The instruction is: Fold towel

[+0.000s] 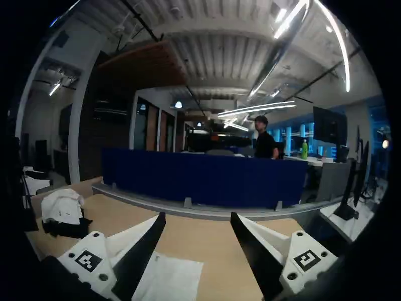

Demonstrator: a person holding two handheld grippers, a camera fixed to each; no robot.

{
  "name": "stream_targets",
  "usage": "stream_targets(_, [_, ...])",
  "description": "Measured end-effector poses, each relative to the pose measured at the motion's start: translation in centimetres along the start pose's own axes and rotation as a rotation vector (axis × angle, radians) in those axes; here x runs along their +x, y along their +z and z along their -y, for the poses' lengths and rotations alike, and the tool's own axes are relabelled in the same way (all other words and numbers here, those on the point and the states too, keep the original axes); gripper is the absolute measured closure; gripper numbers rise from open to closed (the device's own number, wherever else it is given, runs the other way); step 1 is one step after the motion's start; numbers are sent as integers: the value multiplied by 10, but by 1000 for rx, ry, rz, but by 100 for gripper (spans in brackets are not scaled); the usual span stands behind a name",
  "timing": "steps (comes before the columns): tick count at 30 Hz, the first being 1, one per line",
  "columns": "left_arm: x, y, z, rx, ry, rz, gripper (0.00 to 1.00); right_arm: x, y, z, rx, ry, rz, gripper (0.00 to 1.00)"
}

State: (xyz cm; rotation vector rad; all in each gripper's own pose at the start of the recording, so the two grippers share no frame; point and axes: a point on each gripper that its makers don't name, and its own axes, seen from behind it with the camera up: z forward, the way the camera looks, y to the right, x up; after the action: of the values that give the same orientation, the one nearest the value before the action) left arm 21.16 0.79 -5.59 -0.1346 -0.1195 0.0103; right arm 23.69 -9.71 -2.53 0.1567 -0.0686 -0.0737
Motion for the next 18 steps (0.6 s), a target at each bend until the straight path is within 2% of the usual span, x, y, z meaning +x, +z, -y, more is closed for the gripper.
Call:
stream_targets(6, [-9, -4, -8, -25, -2, 31, 1, -1, -7, 3, 20, -35, 16, 0])
stream_targets(18, [-30, -11, -25, -84, 40, 113, 1, -24, -26, 12, 94, -97, 101, 0])
